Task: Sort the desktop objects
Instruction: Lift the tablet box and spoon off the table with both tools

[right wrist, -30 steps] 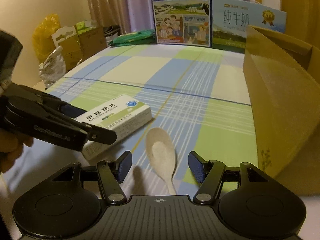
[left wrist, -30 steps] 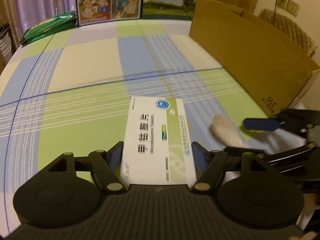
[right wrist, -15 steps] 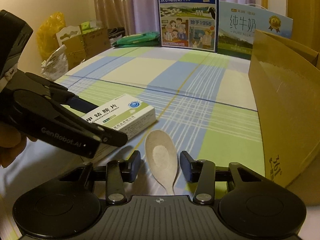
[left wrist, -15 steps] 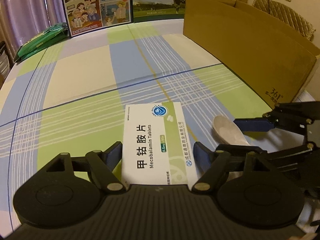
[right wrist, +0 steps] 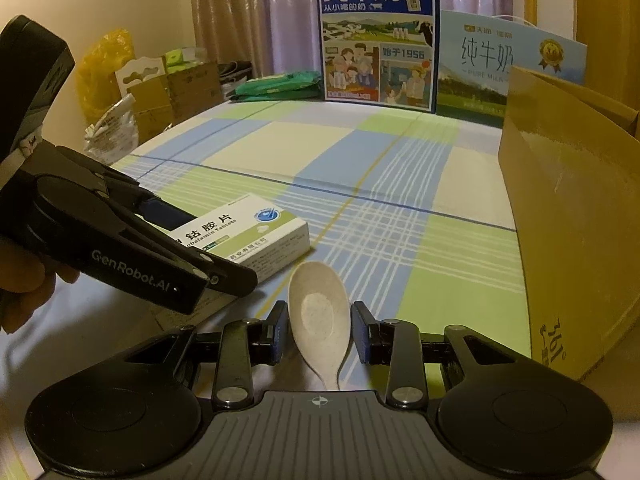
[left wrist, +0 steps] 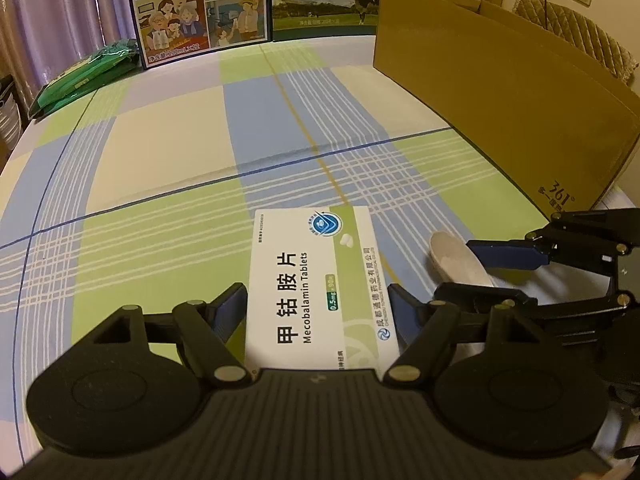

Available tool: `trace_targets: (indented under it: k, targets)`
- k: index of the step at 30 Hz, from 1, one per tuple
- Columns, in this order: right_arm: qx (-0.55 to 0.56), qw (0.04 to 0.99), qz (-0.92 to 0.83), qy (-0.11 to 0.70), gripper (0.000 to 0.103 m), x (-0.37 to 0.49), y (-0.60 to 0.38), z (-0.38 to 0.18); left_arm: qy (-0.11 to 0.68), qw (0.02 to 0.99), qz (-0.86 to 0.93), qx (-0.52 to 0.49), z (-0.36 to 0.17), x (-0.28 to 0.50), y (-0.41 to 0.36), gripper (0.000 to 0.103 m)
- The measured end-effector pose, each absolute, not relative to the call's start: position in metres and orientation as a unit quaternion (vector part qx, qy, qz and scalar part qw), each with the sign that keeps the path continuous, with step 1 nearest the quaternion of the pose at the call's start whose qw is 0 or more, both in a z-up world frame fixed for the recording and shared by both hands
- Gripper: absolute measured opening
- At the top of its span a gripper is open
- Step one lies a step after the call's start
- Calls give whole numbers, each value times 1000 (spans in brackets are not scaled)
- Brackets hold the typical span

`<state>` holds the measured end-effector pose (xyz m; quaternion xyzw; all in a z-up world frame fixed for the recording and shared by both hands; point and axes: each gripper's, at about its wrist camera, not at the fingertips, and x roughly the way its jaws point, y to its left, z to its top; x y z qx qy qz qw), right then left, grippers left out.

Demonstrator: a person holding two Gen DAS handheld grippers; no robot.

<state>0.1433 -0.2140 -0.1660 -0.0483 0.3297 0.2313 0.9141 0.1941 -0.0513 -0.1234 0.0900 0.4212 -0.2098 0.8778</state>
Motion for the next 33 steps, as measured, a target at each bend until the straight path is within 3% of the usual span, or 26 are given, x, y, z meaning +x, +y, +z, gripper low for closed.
trace_targets:
  k: [33]
  targets:
    - [-42, 925, 174, 335, 30, 145, -220, -159, 424, 879, -198, 85, -114, 194, -48, 67]
